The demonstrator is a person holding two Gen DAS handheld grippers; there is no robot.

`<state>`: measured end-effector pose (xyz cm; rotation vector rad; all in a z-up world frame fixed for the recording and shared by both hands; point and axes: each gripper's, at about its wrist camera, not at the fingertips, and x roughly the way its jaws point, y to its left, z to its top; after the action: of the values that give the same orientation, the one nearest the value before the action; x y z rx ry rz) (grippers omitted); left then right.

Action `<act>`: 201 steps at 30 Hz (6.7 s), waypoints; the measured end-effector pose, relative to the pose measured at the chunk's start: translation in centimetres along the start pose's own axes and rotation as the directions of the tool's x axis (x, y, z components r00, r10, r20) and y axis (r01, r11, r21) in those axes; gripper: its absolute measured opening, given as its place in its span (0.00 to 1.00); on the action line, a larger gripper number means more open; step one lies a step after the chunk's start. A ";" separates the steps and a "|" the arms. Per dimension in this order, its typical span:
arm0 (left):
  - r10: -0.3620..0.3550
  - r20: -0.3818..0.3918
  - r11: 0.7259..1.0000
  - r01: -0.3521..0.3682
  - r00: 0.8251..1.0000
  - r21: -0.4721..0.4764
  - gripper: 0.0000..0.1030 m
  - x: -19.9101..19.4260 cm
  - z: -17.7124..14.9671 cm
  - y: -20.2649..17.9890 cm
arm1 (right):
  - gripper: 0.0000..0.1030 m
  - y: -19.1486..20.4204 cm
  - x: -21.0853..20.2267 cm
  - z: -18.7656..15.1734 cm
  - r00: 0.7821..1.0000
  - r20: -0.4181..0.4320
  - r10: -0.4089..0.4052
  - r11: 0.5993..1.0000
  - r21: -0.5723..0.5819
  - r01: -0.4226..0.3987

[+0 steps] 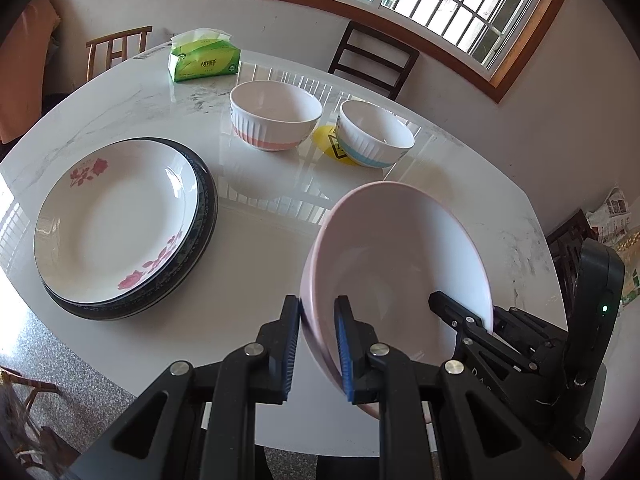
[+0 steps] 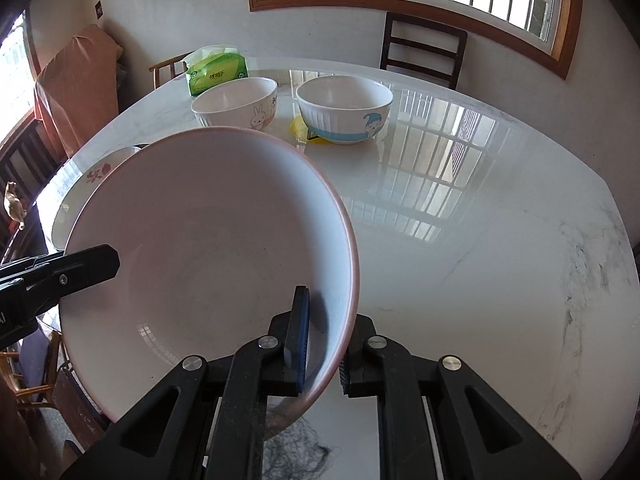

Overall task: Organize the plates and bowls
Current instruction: 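Lift the pink bowl with both grippers and carry it beside the plate stack, then lower the pink bowl onto the table and open both grippers, then move both grippers to the white Rabbit-print bowl, then close both grippers on the rim of the Rabbit-print bowl, then lift the Rabbit-print bowl with both grippers and carry it over the pink bowl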

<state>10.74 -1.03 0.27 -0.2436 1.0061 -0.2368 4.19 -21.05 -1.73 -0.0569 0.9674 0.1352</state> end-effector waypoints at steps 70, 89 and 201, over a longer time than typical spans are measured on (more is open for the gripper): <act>0.049 0.396 0.981 -0.120 0.917 0.155 0.70 -11.5 -2.1 -2.9 | 0.95 -6.0 -10.0 -3.9 0.944 0.331 -0.001 0.963 0.254 -0.088; 0.085 0.396 0.969 -0.168 0.914 0.181 0.70 -9.3 1.9 -2.9 | 1.00 -4.5 -15.1 -0.2 0.865 0.470 0.176 0.948 0.157 -0.278; 0.036 -0.002 0.990 -0.036 0.999 0.138 0.11 -2.9 1.0 -4.5 | 0.19 -3.6 -6.5 0.4 0.912 -0.072 0.404 0.882 0.293 -0.368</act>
<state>9.75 -4.34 4.49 -0.0991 0.9929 -0.2728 1.42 -25.13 3.79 0.3918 1.1133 0.3694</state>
